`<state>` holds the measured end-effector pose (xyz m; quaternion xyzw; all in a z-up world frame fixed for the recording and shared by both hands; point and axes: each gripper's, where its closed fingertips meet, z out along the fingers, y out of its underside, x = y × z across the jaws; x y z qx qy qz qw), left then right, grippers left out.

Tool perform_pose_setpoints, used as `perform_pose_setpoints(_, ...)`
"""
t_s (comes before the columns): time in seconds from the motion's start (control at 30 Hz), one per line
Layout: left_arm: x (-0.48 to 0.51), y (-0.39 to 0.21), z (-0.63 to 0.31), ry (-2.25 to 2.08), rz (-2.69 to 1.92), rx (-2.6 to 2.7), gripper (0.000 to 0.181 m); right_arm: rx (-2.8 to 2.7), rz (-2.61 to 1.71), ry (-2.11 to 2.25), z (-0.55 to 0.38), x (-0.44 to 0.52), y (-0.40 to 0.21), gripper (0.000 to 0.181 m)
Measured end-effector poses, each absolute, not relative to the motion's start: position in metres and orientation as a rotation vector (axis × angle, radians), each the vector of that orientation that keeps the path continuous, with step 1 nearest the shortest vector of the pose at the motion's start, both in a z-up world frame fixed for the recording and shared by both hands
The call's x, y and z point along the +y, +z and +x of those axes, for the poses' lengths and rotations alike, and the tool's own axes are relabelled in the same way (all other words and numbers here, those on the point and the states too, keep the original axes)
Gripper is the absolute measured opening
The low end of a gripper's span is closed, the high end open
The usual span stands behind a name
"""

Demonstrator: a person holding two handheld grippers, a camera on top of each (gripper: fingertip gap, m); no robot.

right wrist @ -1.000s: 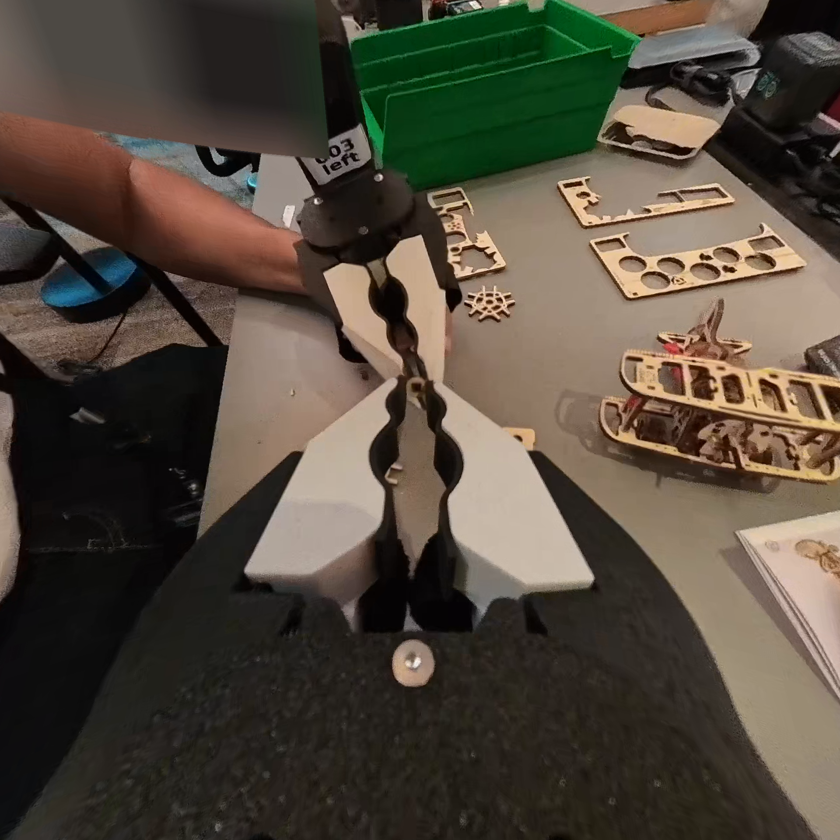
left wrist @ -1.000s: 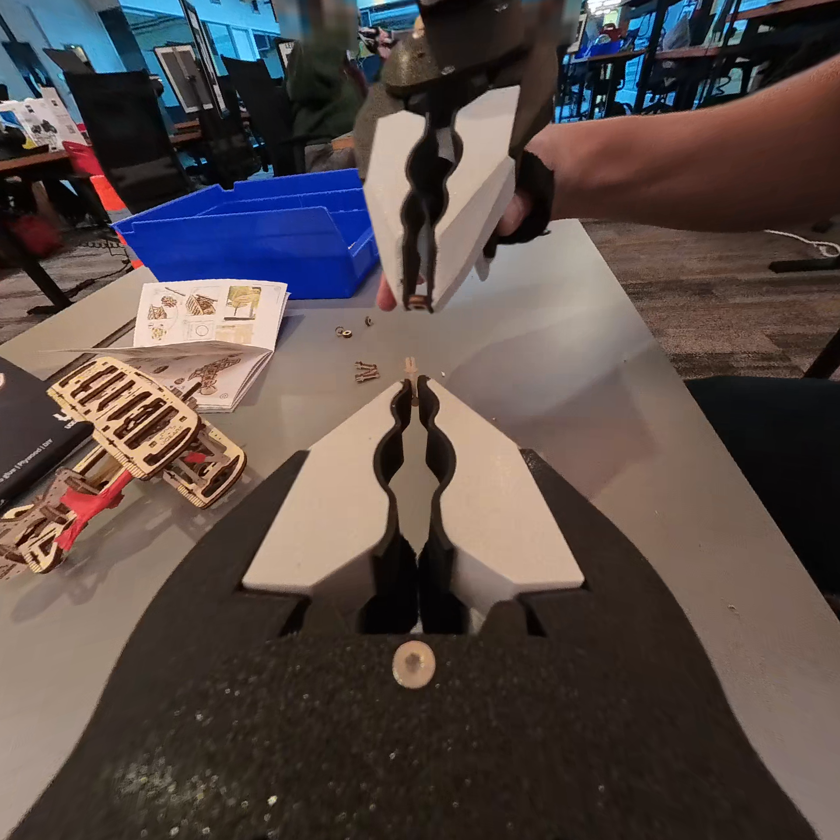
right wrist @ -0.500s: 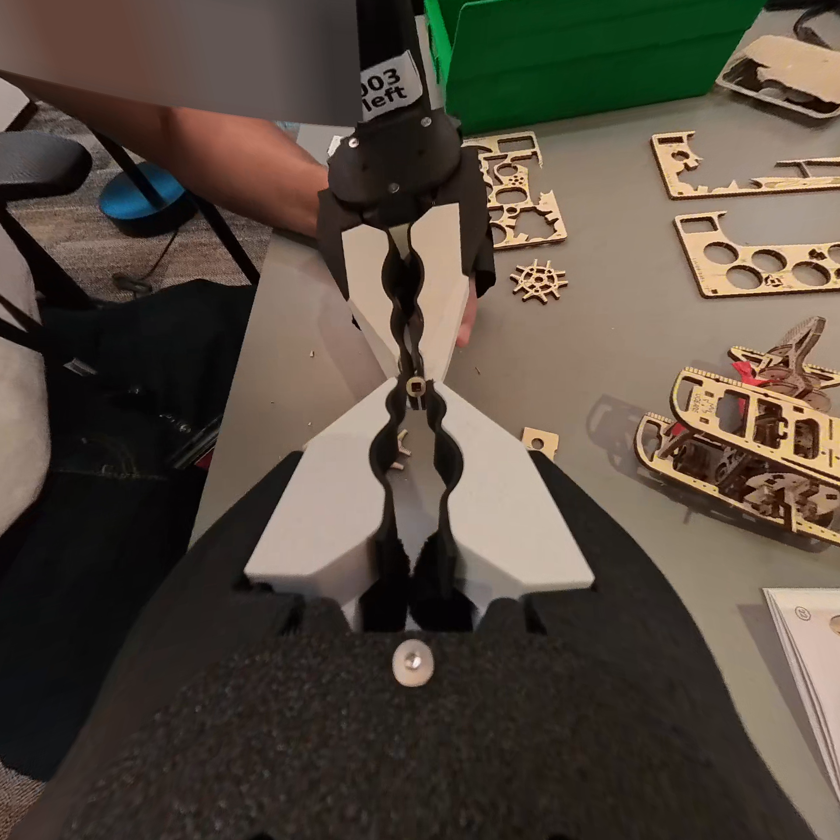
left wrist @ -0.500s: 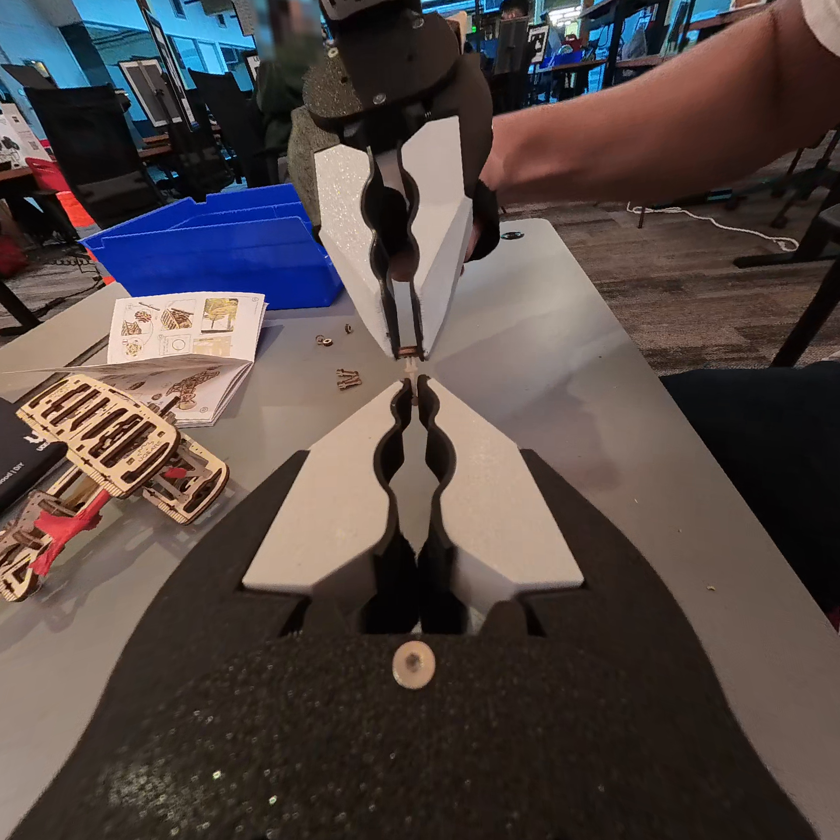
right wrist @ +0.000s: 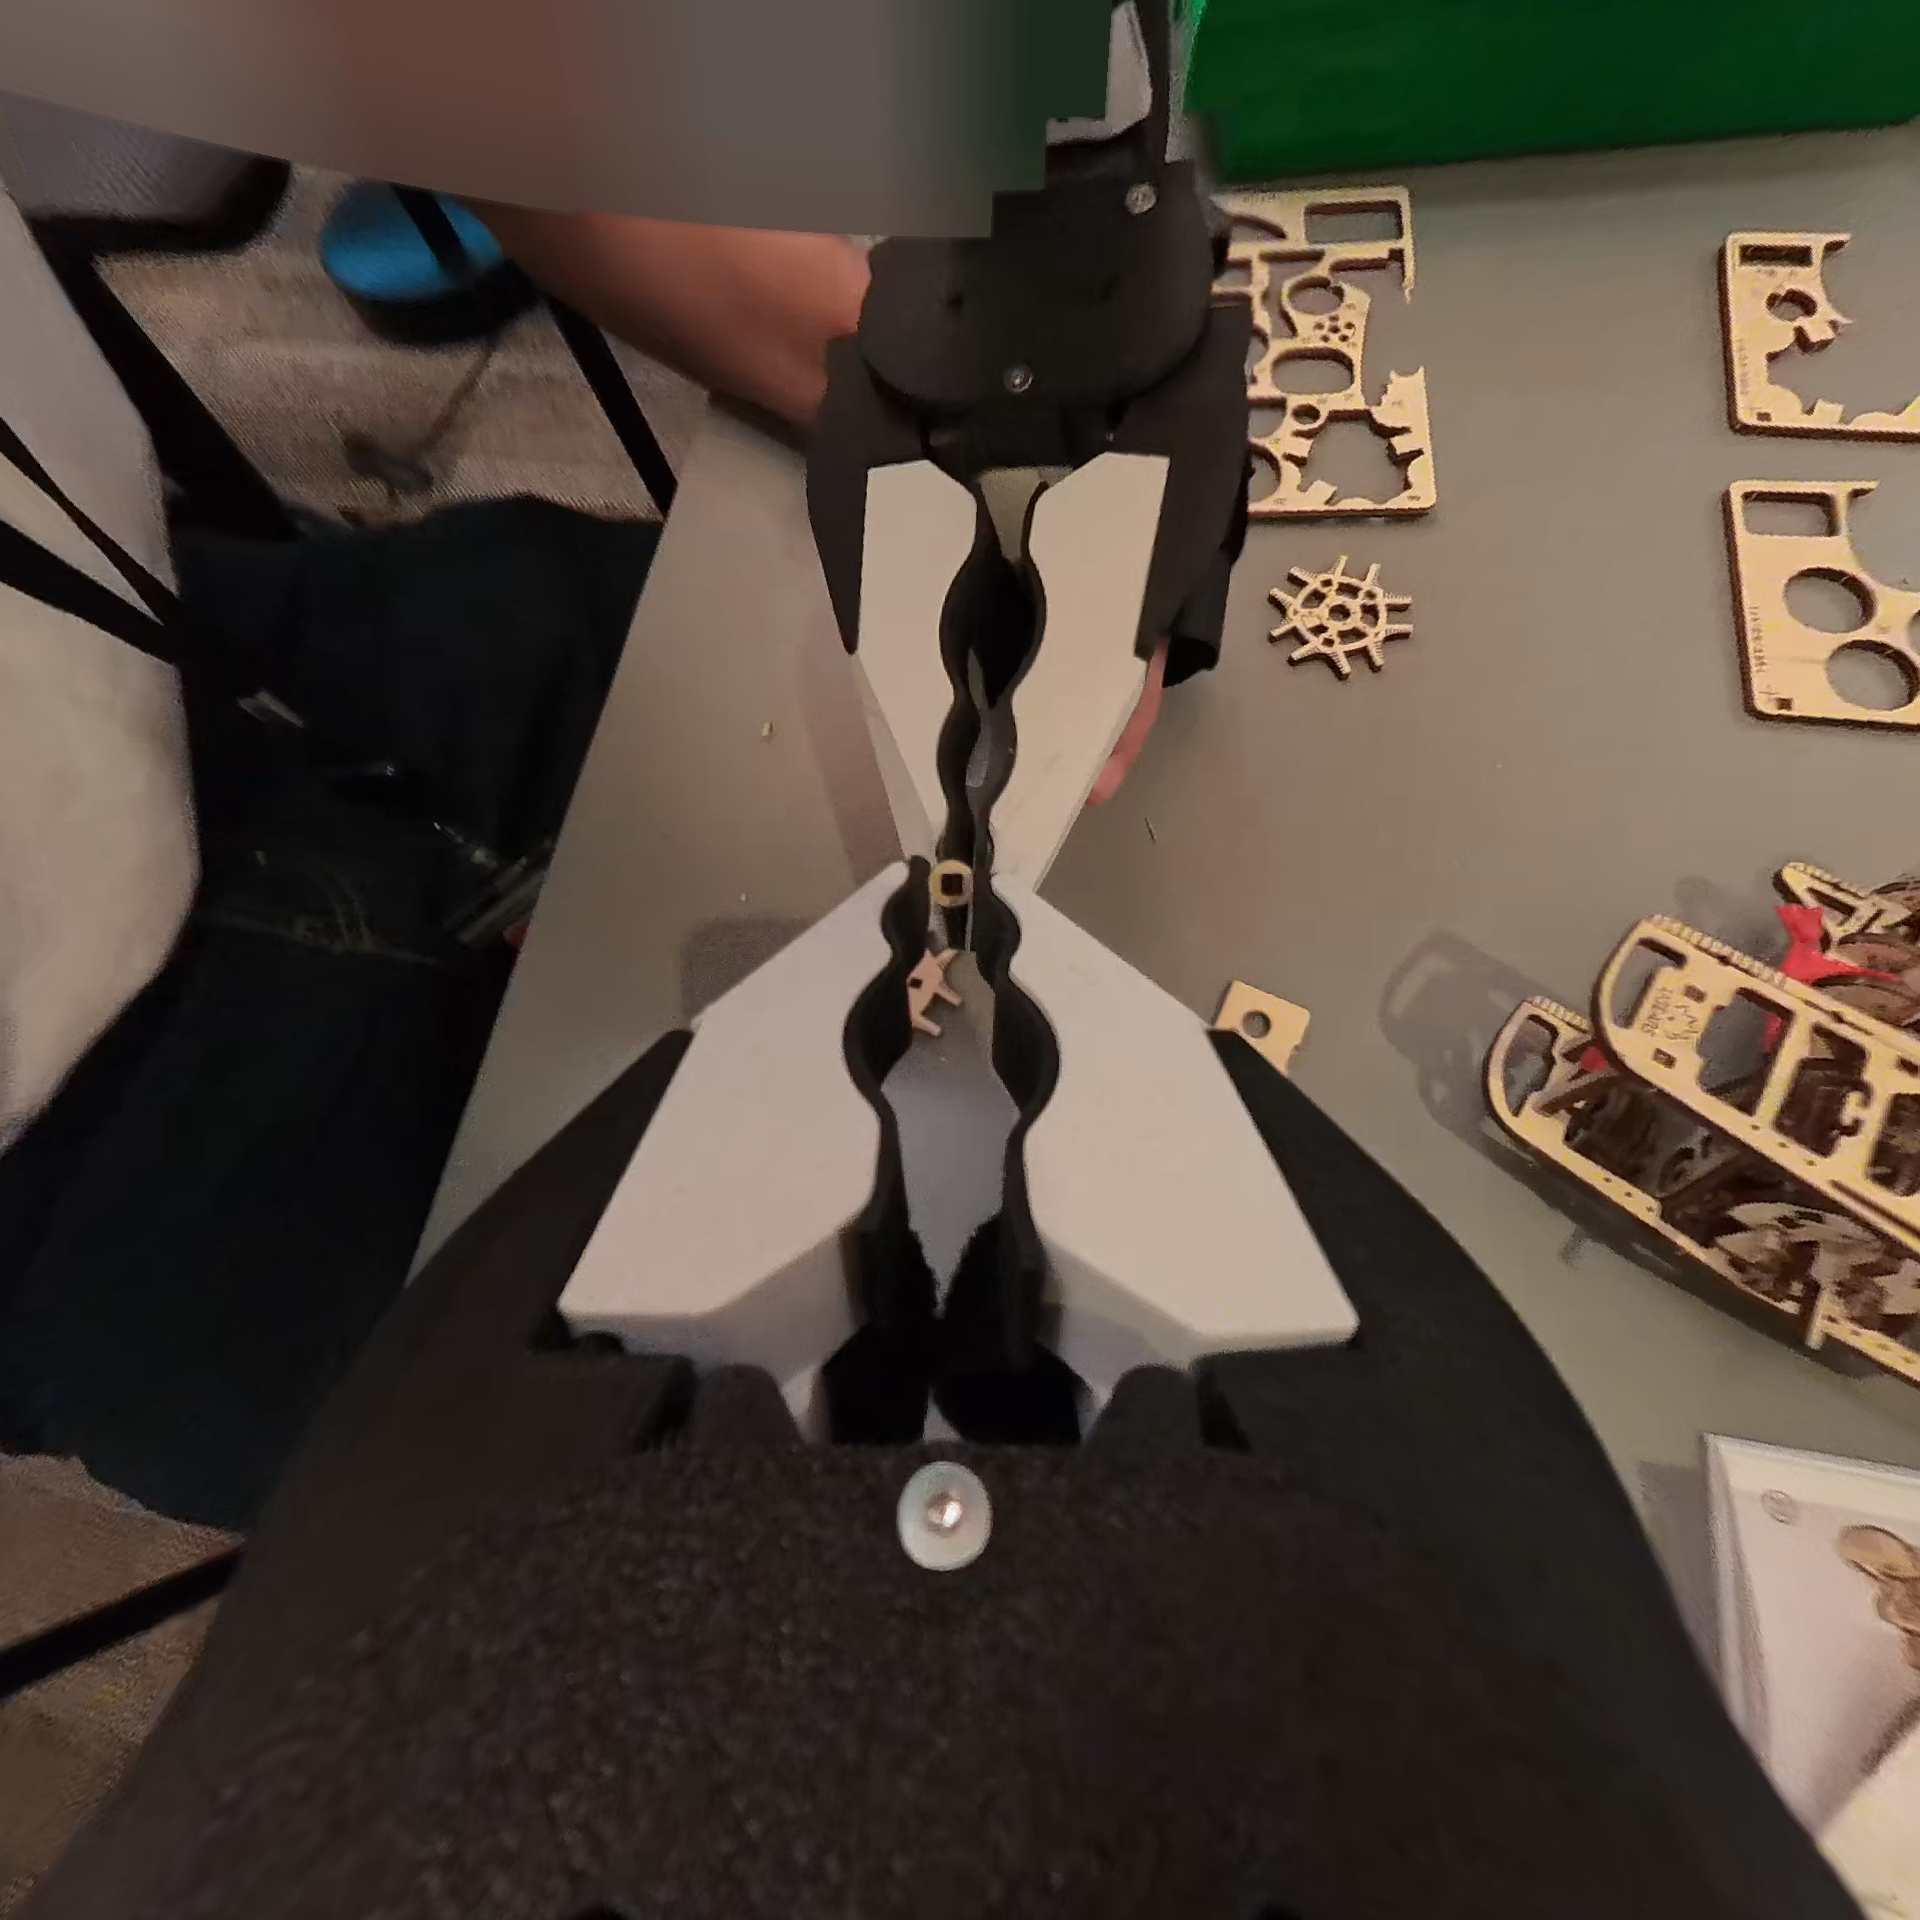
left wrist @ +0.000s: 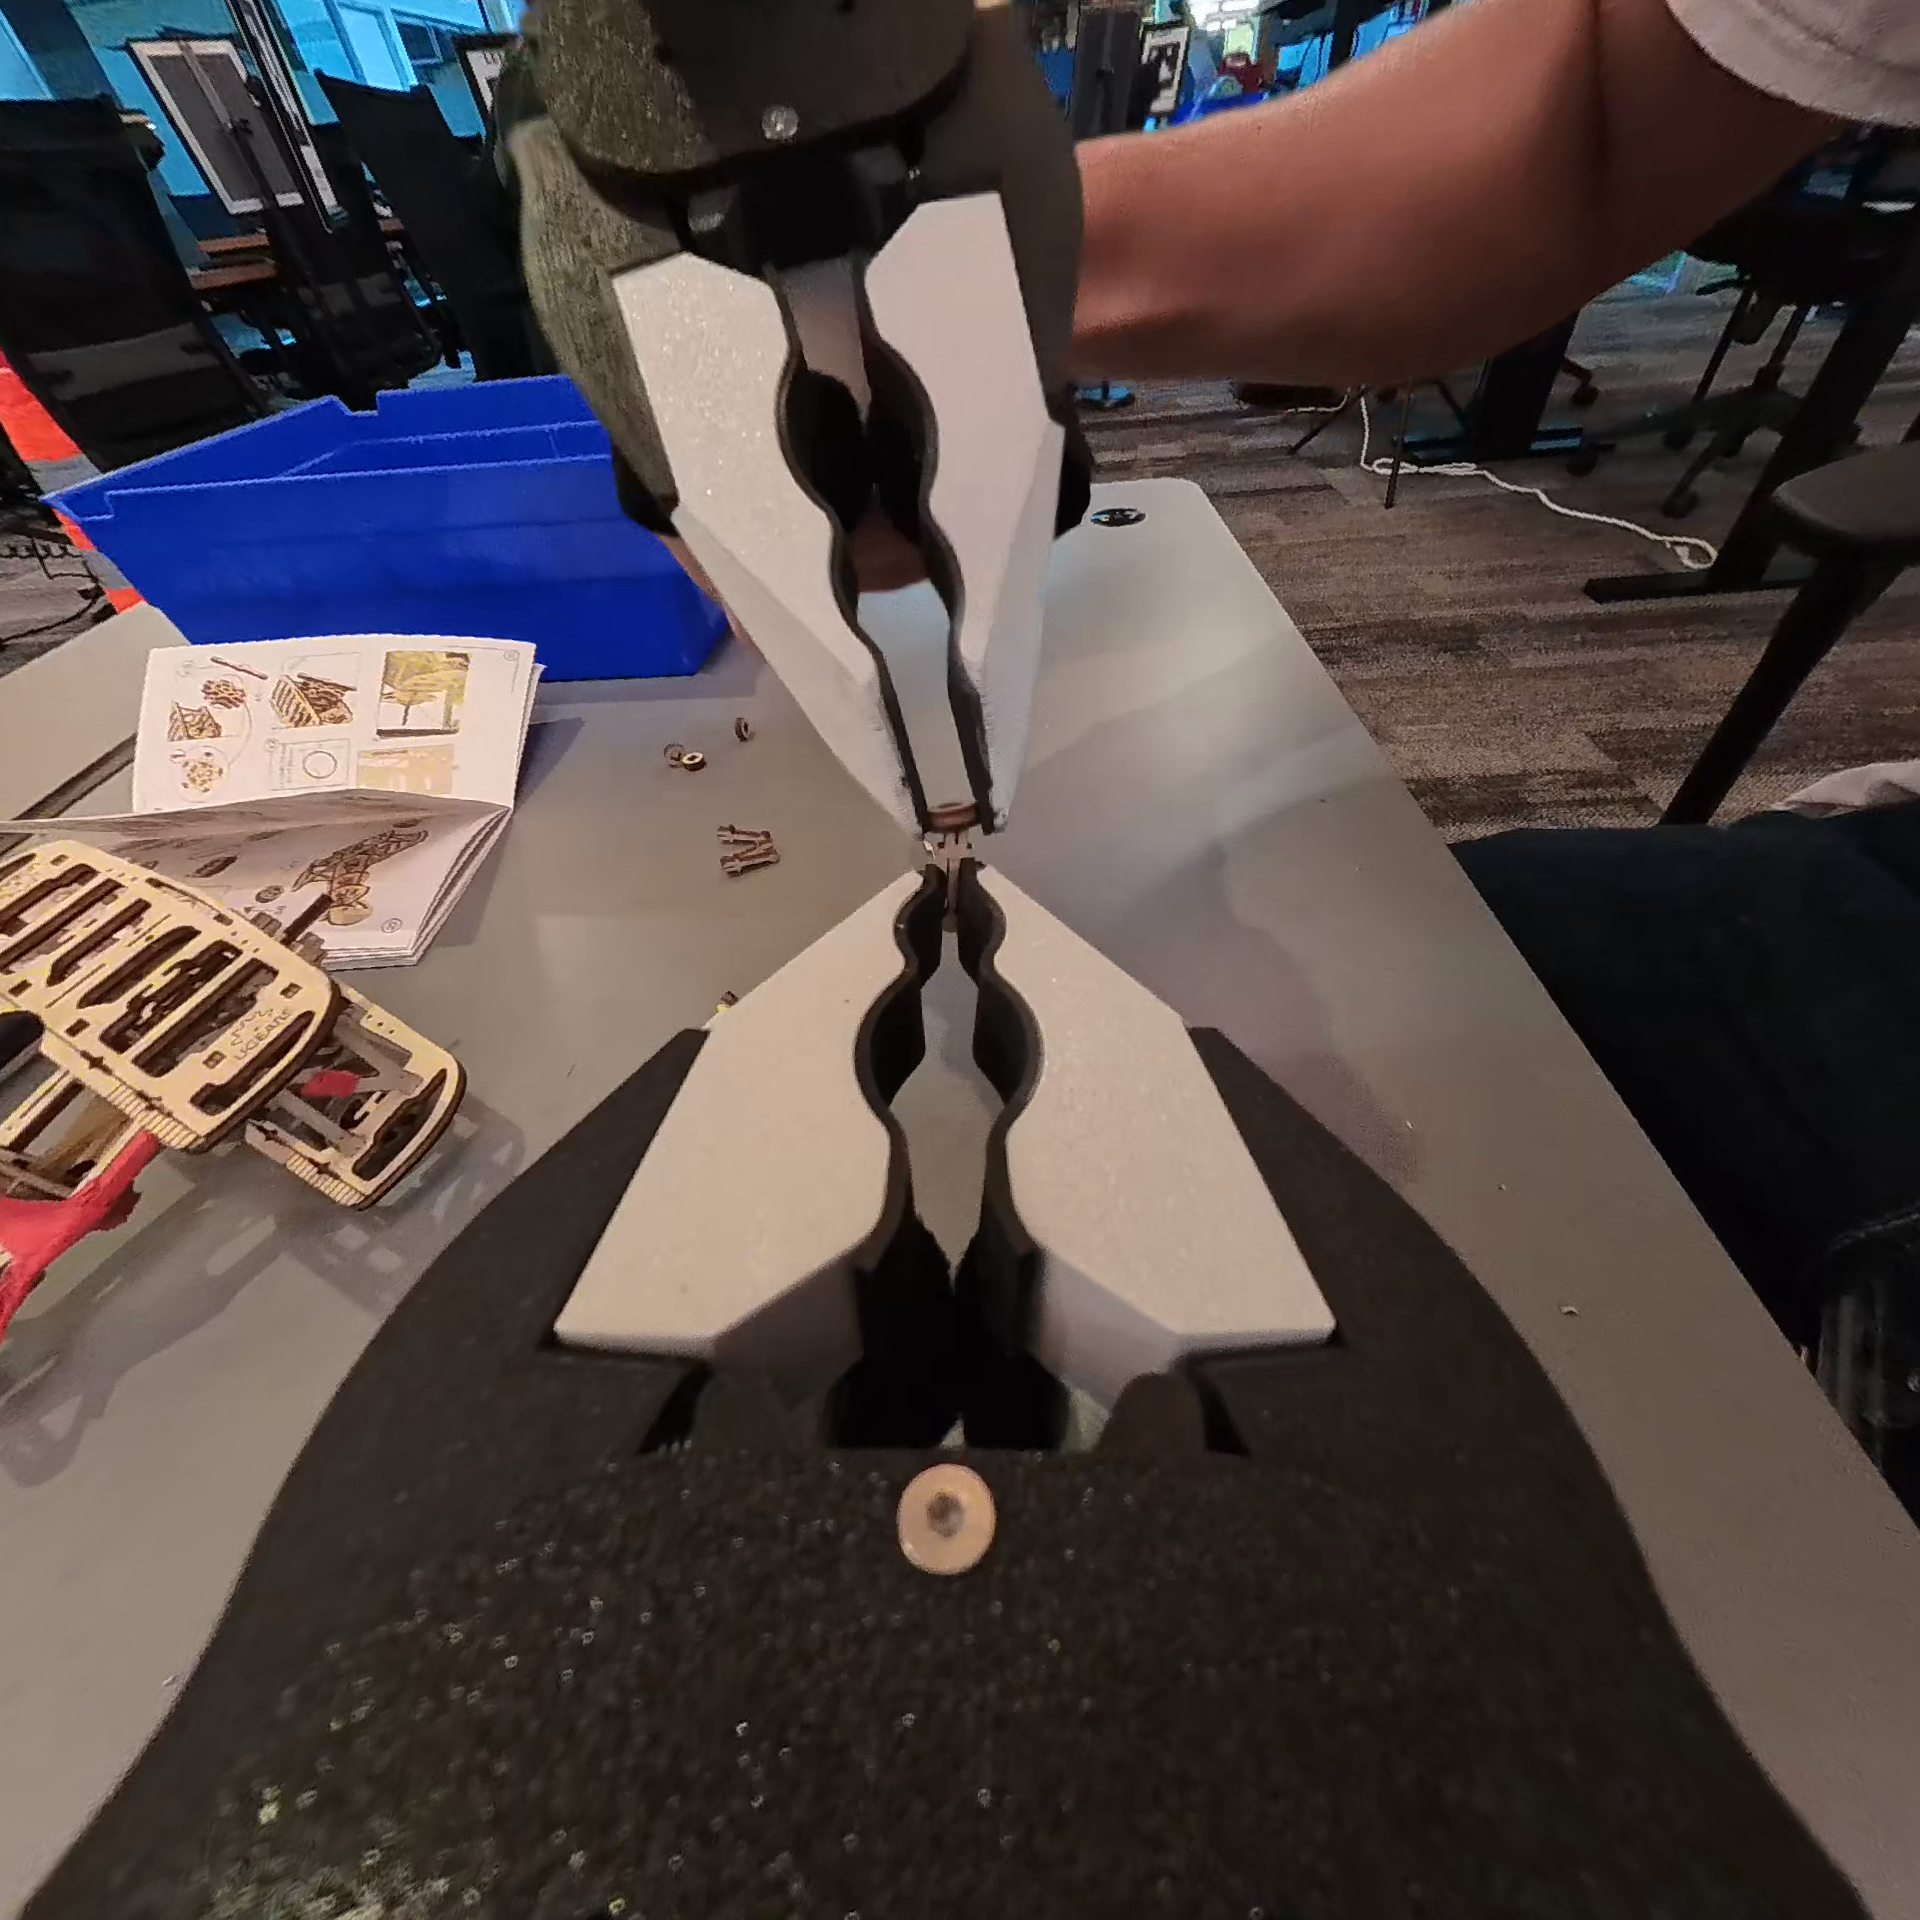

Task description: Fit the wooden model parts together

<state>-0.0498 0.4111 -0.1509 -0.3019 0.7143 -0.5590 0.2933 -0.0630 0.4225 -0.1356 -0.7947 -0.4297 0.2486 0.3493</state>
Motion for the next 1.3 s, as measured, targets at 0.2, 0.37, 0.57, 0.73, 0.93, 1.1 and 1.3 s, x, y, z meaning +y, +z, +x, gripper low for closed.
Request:
perform_pose_setpoints(0.2,0.4087,-0.1561,-0.049,-1.465,-0.812,1.943,0.0,-1.249,-2.108,0.476,-0.0608,0.4189,-0.142,0.007)
perform_pose_setpoints(0.37,0.4101,-0.1549,-0.0487,-1.48,-0.824,1.936,0.0,-1.247,-2.101,0.43,-0.0607,0.4205,-0.1412,0.007)
perform_pose_setpoints(0.57,0.41,-0.156,-0.0487,-1.472,-0.826,1.943,0.0,-1.212,-2.076,0.451,-0.0613,0.4207,-0.1427,0.007)
perform_pose_setpoints(0.73,0.409,-0.1577,-0.049,-1.466,-0.828,1.961,0.0,-1.231,-2.078,0.428,-0.0613,0.4192,-0.1453,0.007)
perform_pose_setpoints(0.93,0.41,-0.1548,-0.0503,-1.49,-0.824,1.945,0.0,-1.209,-2.041,0.44,-0.0635,0.4209,-0.1427,0.007)
perform_pose_setpoints(1.1,0.4108,-0.1508,-0.0524,-1.531,-0.816,1.928,0.0,-1.162,-2.007,0.457,-0.066,0.4223,-0.1389,0.007)
perform_pose_setpoints(1.3,0.4112,-0.1489,-0.0535,-1.557,-0.814,1.923,0.0,-1.14,-1.96,0.431,-0.0669,0.4234,-0.1369,0.007)
